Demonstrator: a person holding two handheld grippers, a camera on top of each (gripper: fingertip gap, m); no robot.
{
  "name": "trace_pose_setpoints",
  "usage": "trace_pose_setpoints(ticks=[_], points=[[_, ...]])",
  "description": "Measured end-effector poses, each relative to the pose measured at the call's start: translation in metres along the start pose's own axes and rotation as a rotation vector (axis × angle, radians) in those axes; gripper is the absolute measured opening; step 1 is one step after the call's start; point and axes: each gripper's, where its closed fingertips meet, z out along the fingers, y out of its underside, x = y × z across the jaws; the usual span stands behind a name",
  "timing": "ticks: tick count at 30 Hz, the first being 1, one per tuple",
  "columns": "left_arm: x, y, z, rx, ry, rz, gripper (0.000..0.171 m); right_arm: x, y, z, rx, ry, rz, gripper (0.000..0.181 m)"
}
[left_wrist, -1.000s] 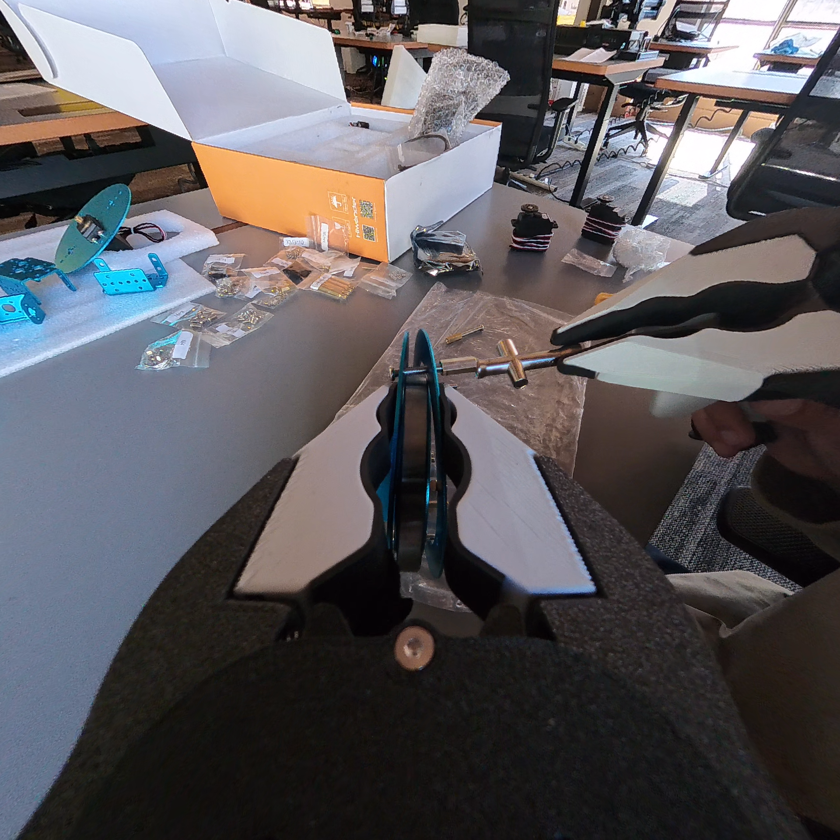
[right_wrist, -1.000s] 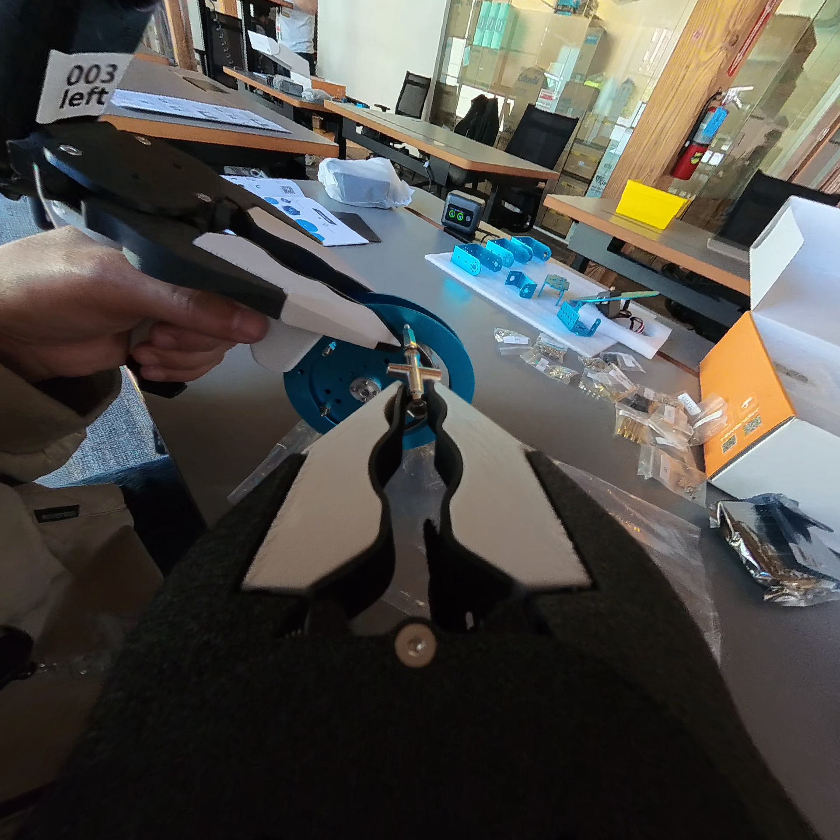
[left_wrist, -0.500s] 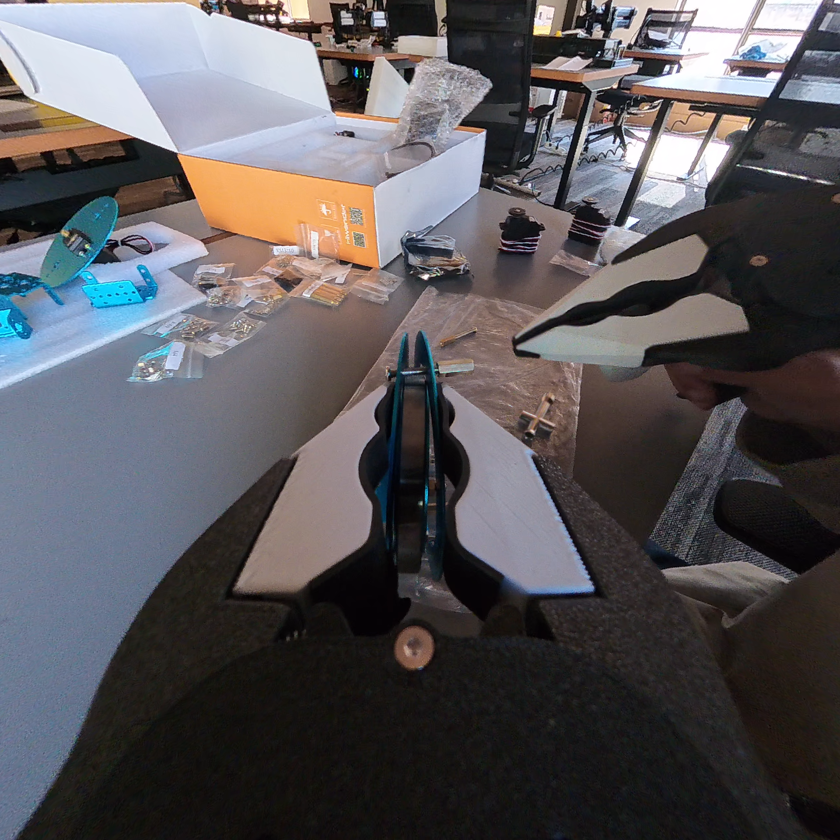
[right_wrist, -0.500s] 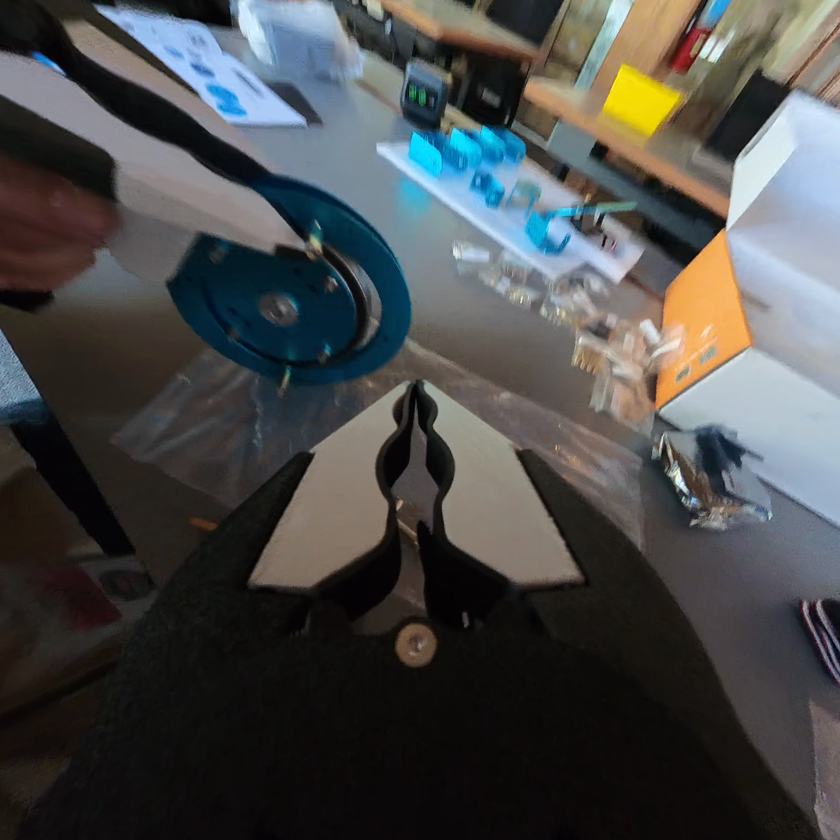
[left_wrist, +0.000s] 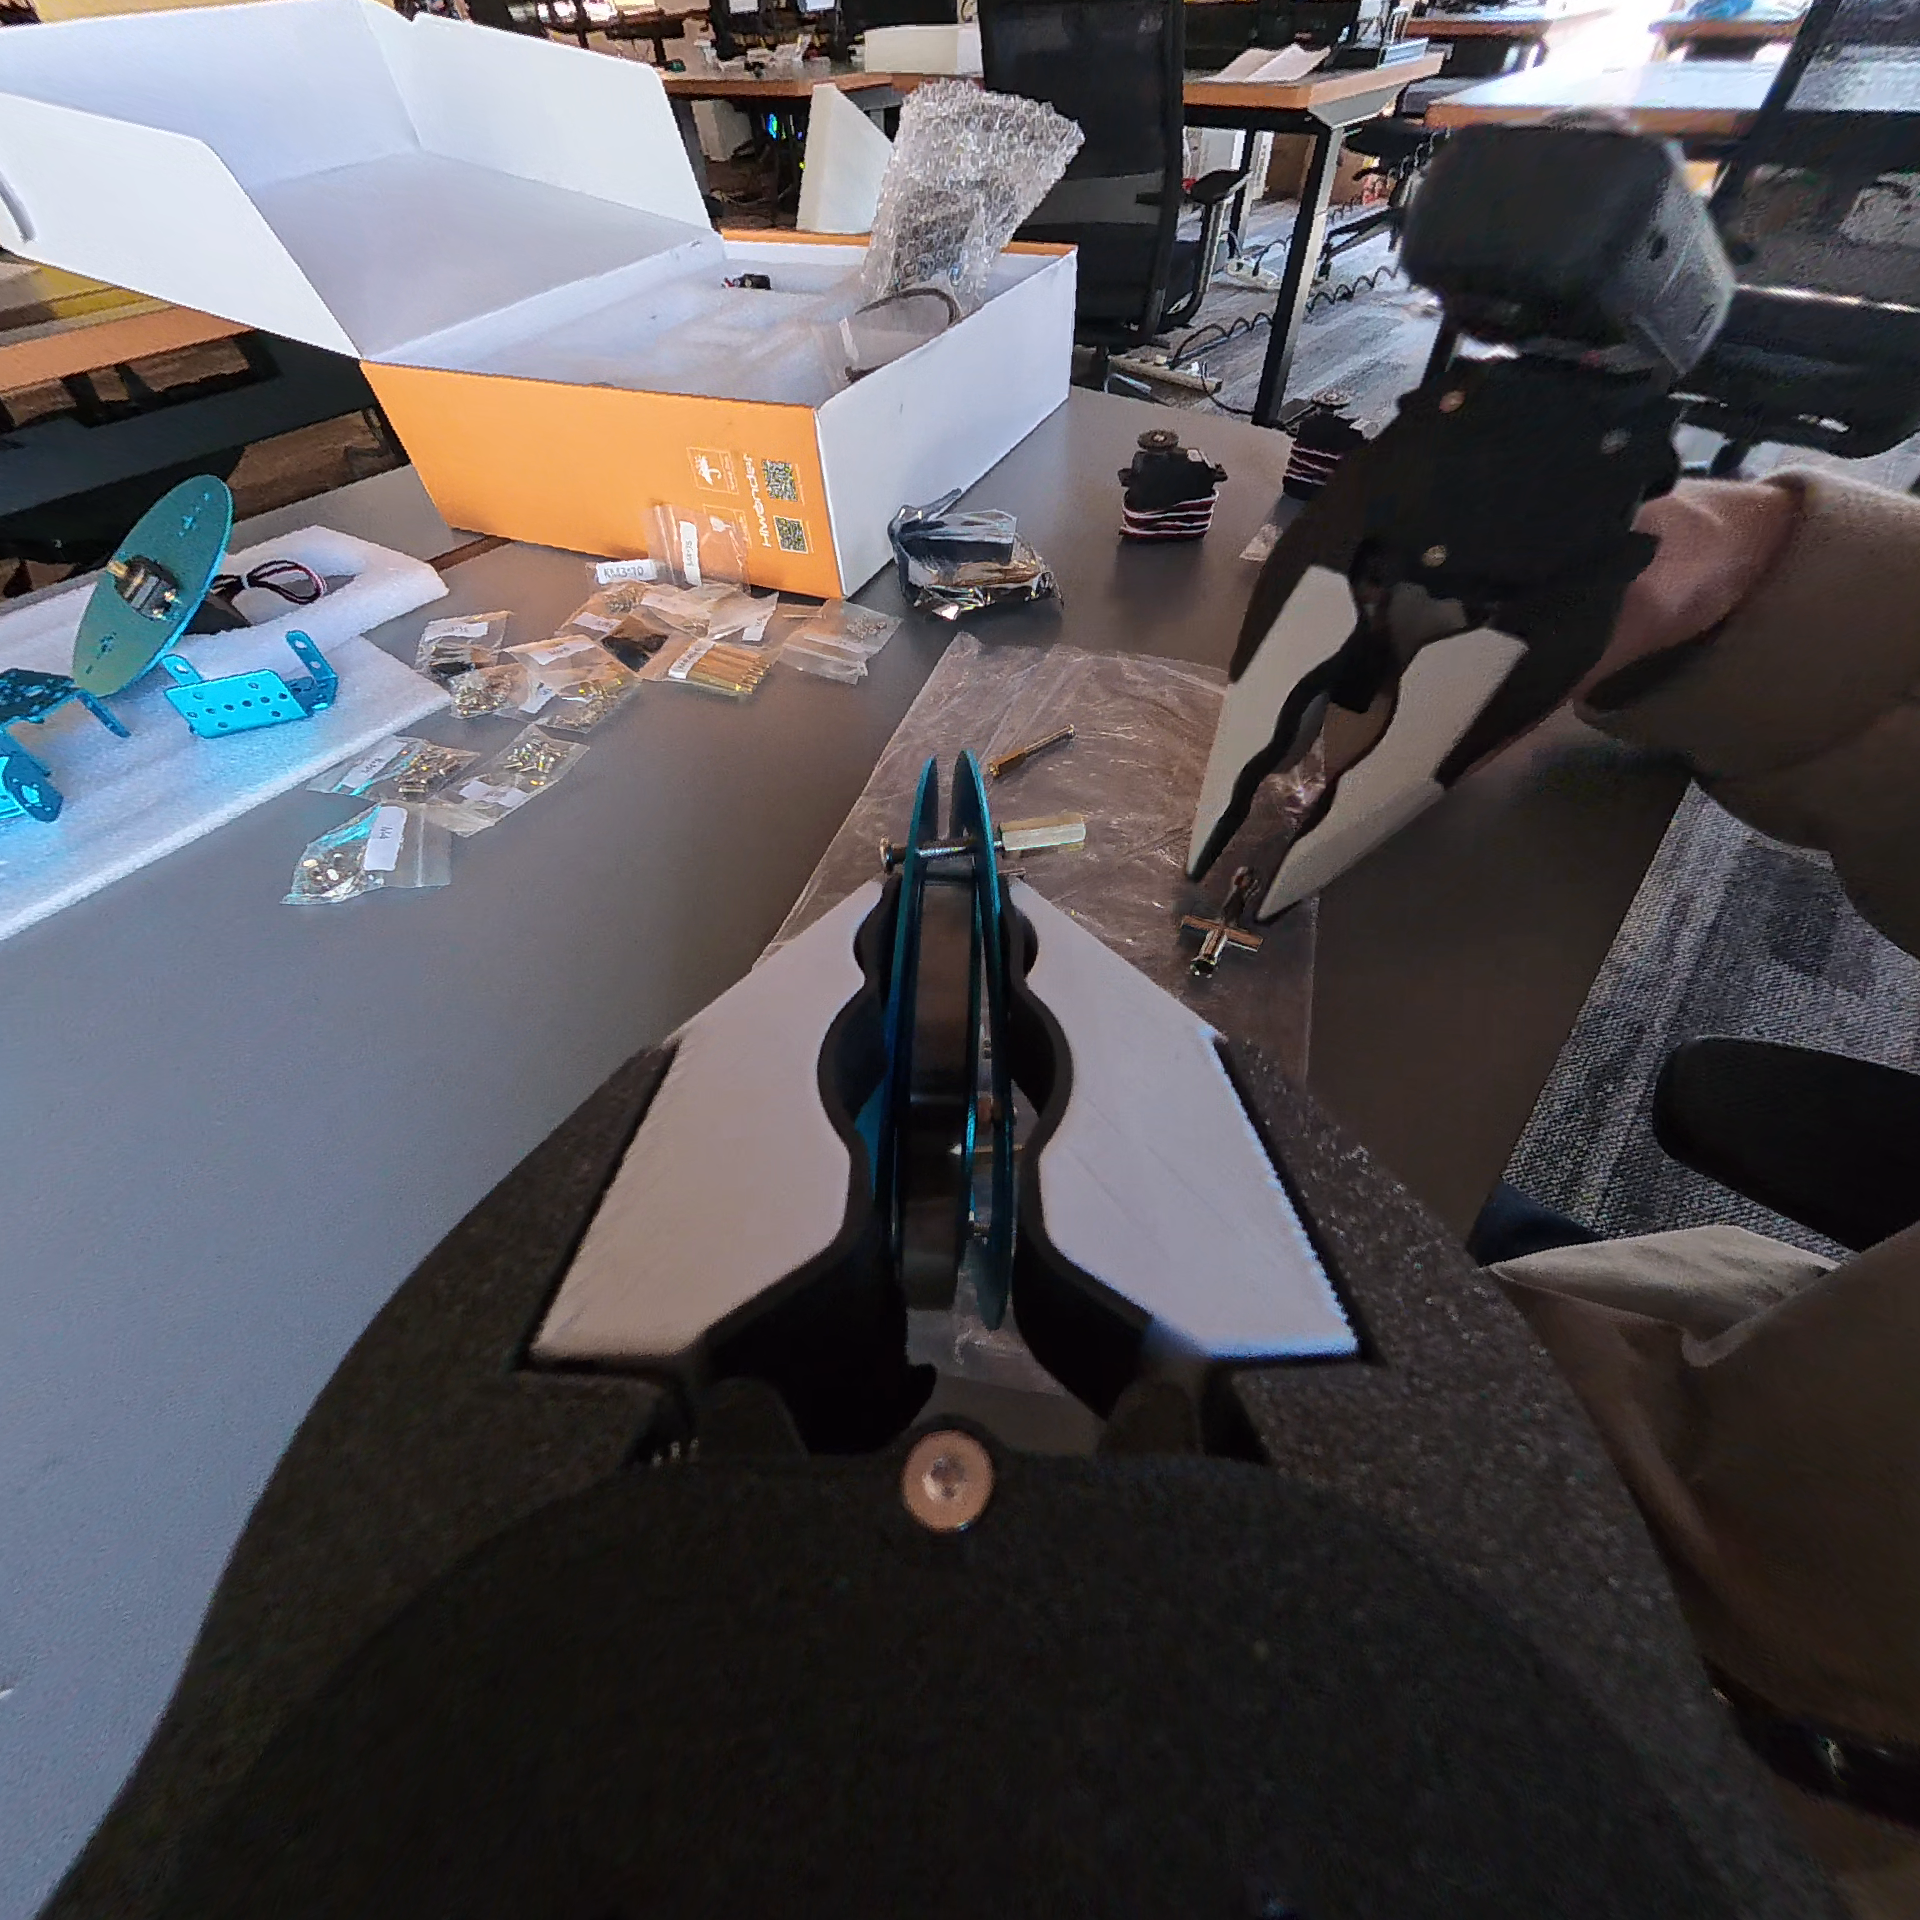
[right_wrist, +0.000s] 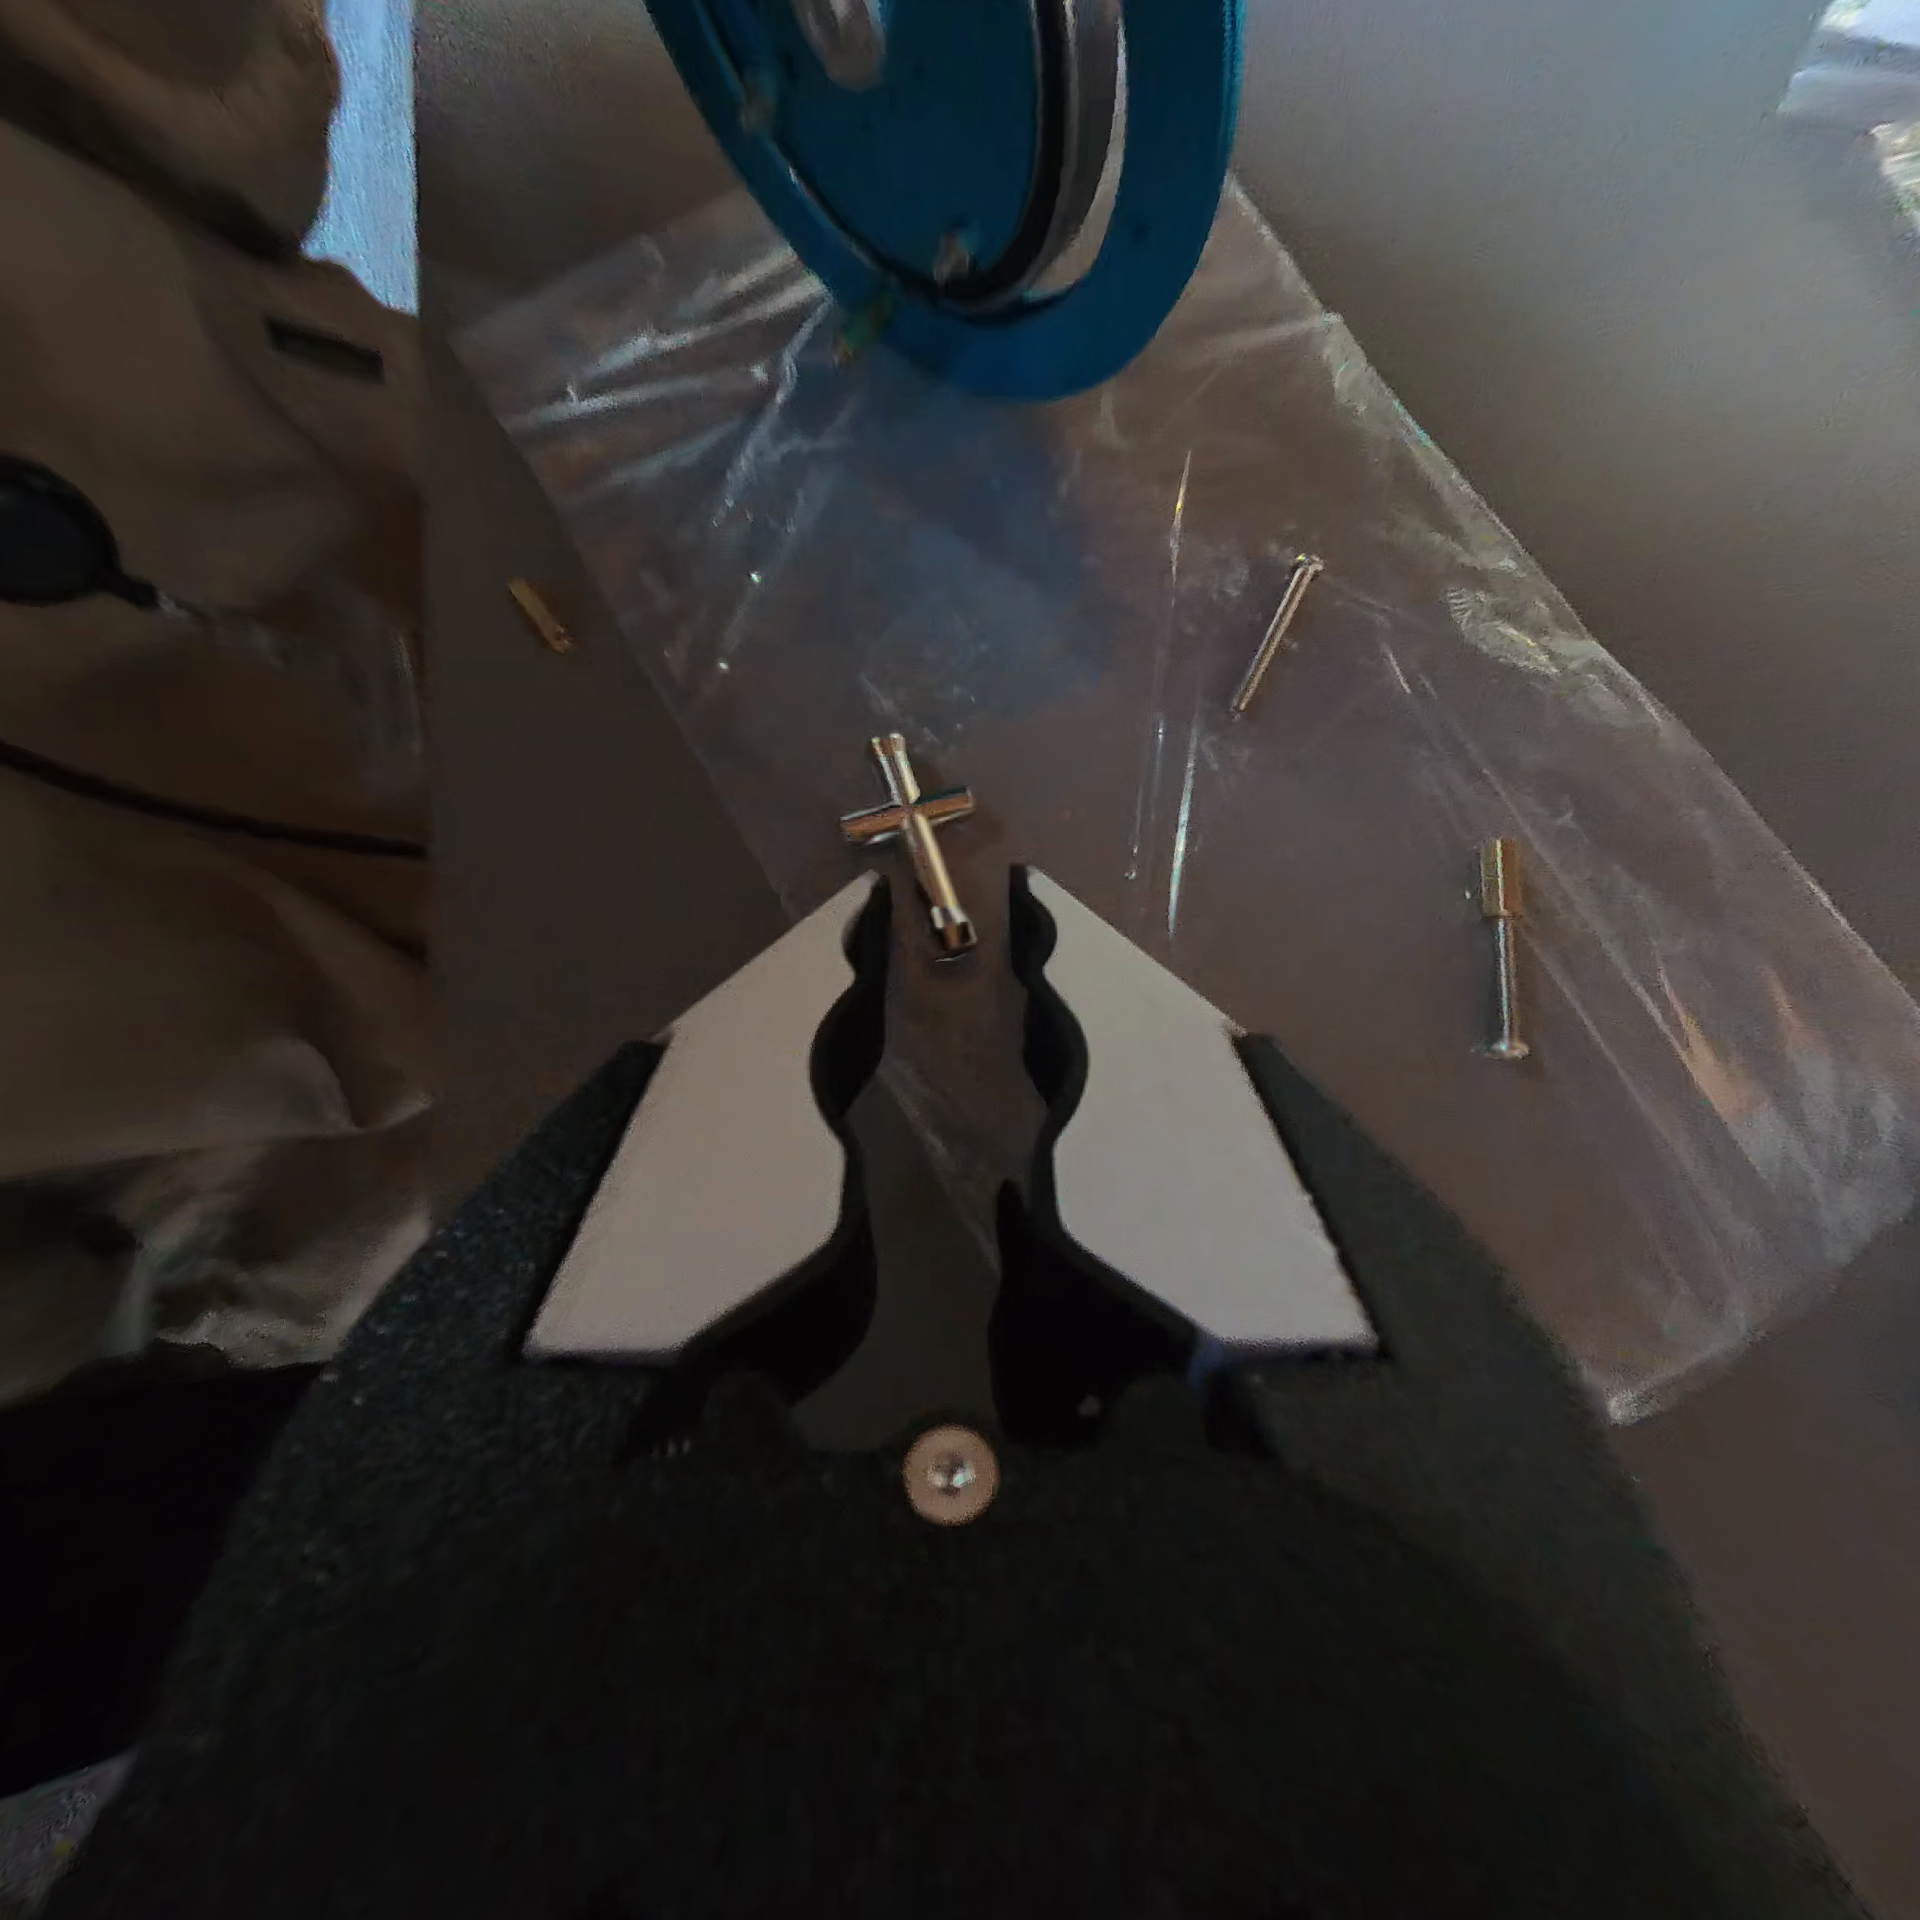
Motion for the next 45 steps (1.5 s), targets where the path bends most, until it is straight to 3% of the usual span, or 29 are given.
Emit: trace_pose_setpoints(ticks=[4, 9, 14, 18, 27, 41, 45], points=[[-0.001, 0.001, 0.001, -0.011, -0.003, 0.009, 0.016, -0.007, -0.004, 0.01, -0.027, -0.093, -0.032, 0.014], [-0.005, 0.0, 0.002, -0.016, 0.005, -0.002, 0.016, 0.0, -0.011, 0.01, -0.02, 0.025, -0.052, 0.005], [-0.007, 0.0, 0.003, -0.023, 0.001, -0.014, 0.014, -0.024, -0.082, -0.022, 0.433, 0.053, 0.099, 0.005], [-0.002, 0.0, 0.002, -0.013, 0.009, 0.024, 0.014, -0.032, -0.11, -0.036, 0.608, 0.115, 0.204, 0.005], [0.007, 0.001, 0.001, -0.003, 0.003, 0.074, 0.014, -0.035, -0.113, -0.008, 0.523, 0.167, 0.396, 0.006], [0.009, 0.0, 0.003, -0.018, -0.027, 0.115, 0.014, -0.034, -0.117, -0.01, 0.516, 0.168, 0.516, 0.006], [0.01, 0.001, 0.003, -0.024, -0.042, 0.115, 0.014, -0.034, -0.118, -0.011, 0.472, 0.241, 0.53, 0.006]])
